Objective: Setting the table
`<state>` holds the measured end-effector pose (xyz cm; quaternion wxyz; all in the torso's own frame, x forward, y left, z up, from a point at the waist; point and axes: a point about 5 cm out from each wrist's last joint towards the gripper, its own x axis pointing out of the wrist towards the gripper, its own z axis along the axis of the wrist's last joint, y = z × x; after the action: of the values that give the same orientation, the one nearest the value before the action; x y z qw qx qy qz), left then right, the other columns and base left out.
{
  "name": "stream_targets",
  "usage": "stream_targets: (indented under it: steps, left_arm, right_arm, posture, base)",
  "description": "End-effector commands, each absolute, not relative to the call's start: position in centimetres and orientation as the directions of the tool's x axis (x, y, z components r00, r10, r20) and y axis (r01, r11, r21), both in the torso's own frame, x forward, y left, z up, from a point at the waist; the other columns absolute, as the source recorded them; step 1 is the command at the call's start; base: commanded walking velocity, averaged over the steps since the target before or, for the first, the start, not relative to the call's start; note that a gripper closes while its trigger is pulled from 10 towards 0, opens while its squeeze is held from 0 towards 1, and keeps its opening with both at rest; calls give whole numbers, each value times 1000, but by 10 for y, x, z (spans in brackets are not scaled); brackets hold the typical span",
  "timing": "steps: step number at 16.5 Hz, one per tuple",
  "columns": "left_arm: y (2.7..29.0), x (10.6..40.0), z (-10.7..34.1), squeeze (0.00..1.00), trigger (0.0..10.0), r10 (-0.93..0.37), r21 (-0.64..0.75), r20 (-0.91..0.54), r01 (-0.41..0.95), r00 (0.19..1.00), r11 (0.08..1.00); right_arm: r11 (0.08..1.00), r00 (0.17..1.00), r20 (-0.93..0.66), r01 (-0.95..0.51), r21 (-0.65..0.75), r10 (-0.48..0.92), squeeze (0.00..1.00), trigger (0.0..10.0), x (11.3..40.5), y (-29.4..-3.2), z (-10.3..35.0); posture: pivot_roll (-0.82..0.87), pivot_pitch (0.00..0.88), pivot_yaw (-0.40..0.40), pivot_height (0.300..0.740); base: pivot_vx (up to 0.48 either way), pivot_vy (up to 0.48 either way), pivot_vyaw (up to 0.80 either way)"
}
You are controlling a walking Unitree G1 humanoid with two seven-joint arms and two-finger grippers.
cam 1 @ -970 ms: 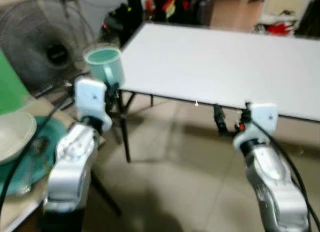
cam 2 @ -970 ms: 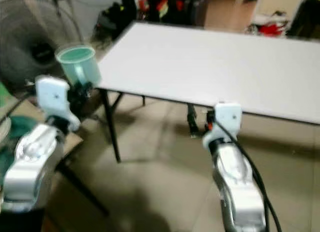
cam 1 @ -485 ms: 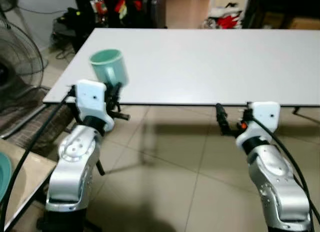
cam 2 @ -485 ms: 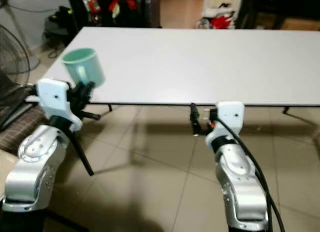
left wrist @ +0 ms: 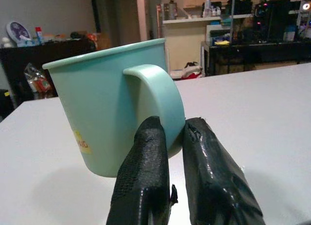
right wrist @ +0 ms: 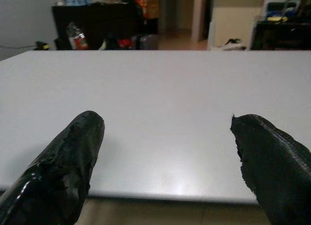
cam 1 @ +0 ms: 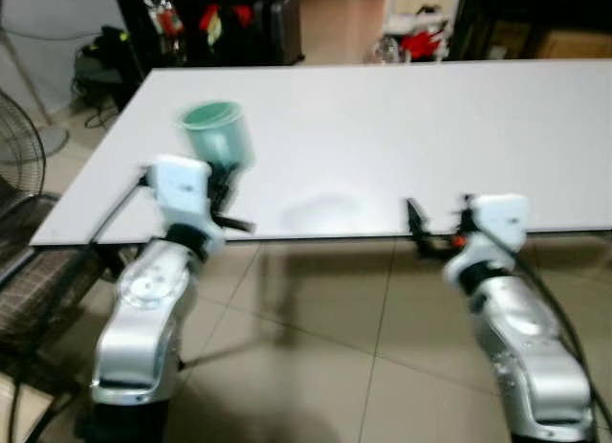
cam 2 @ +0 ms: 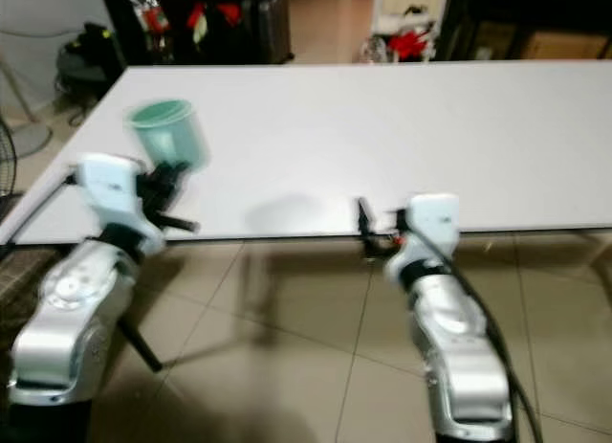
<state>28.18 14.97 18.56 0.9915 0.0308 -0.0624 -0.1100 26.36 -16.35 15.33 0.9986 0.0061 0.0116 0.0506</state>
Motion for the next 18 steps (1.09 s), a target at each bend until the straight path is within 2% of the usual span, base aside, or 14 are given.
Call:
stream_targets:
  steps: [1,12,15,18]
  left_arm:
    - [160,281,192,0,10000,-196,99,137,183,971,978]
    - [157,285,188,0,10000,-260,145,111,243,959,959]
    - [152,289,185,0,10000,-309,168,113,288,944,943]
    - [147,303,174,0,10000,-367,160,90,350,926,923]
  right_arm:
    - [989,989,-10,-146,25,147,0,10000,264,-153,156]
    - [989,989,-19,-149,5,149,0,10000,260,-152,153]
    - [975,975,-21,-222,4,222,0,10000,255,-149,155]
    - [931,930,-81,-362,-46,358,0,10000,248,-145,155]
  posture:
    - [-82,0,29,740]
    - [-94,0,58,740]
    - [-106,0,72,740]
    - [-122,0,80,740]
  base:
    - [424,0,0]
    - [405,0,0]
    - [0,0,0]
    - [0,0,0]
